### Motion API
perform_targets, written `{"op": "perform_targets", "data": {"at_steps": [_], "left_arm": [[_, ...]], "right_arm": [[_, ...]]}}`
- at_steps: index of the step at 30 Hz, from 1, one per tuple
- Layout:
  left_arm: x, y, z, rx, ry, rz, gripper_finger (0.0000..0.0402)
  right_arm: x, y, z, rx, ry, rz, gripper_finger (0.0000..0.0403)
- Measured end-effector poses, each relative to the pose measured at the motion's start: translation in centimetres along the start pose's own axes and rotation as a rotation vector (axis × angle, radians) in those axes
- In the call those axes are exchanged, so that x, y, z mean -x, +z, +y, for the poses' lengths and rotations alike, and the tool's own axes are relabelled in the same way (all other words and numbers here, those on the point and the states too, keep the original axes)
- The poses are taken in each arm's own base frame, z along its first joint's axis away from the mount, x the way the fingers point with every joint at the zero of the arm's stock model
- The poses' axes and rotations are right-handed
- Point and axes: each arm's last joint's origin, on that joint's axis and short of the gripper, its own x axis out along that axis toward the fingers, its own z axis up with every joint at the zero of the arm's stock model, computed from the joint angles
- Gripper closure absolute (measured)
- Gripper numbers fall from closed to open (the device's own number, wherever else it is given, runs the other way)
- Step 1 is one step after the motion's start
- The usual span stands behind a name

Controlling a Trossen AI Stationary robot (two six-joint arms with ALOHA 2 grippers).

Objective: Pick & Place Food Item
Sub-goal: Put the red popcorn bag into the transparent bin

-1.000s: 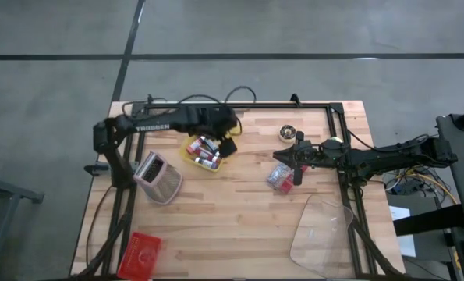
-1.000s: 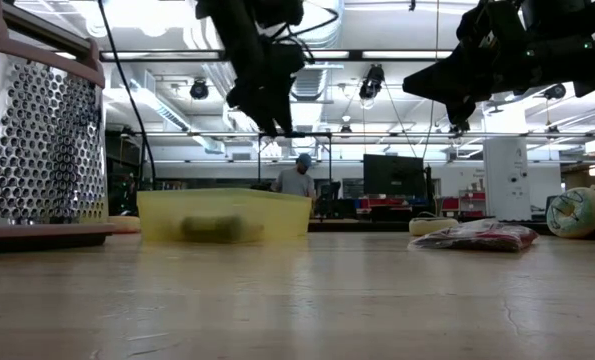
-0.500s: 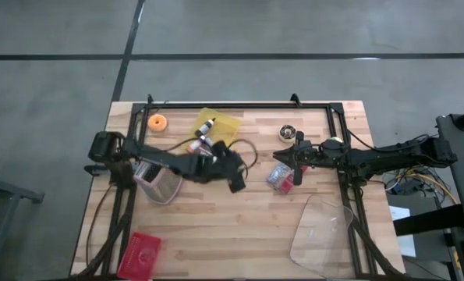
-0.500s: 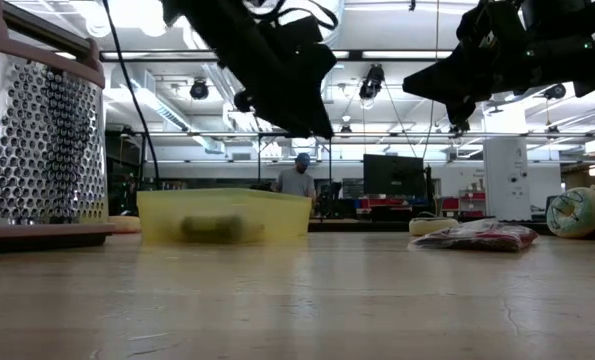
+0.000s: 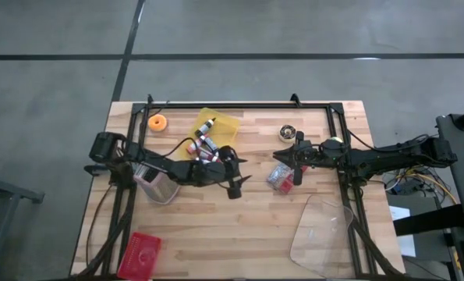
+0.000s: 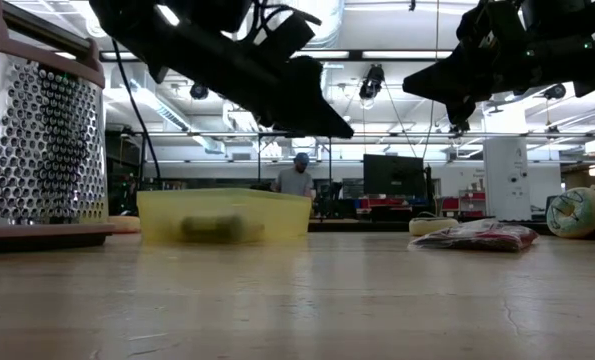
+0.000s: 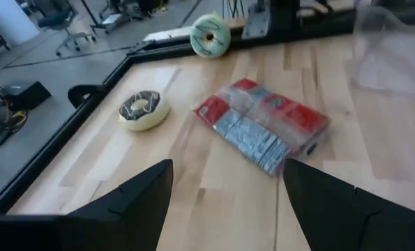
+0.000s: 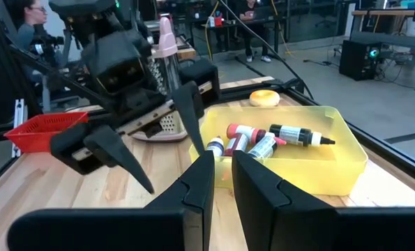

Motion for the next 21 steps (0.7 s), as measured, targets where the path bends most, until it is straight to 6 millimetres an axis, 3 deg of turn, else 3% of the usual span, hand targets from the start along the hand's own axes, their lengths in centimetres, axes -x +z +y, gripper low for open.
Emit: {"op": "perform_targets", "data": {"at_steps": [6, 13, 18, 21], "left_arm": [[1.1, 1.3, 0.6, 0.003, 0.003, -0.027, 0.0125], [5.0, 4.5, 2.8, -0.07, 0.008, -0.133, 0.0124], [7.5, 5.1, 4.4, -0.099, -0.147, -0.105, 0.0124], [8.9, 5.7, 5.1, -0.108, -0.153, -0.114, 0.0124]], "right_arm": [[0.0, 0.0, 0.0, 0.0, 0.0, 0.0, 0.0355], [0.0, 0.0, 0.0, 0.0, 0.0, 0.0, 0.0355], [0.0, 0.0, 0.0, 0.0, 0.0, 0.001, 0.0355], [0.0, 0.0, 0.0, 0.0, 0.0, 0.001, 0.0355]]}}
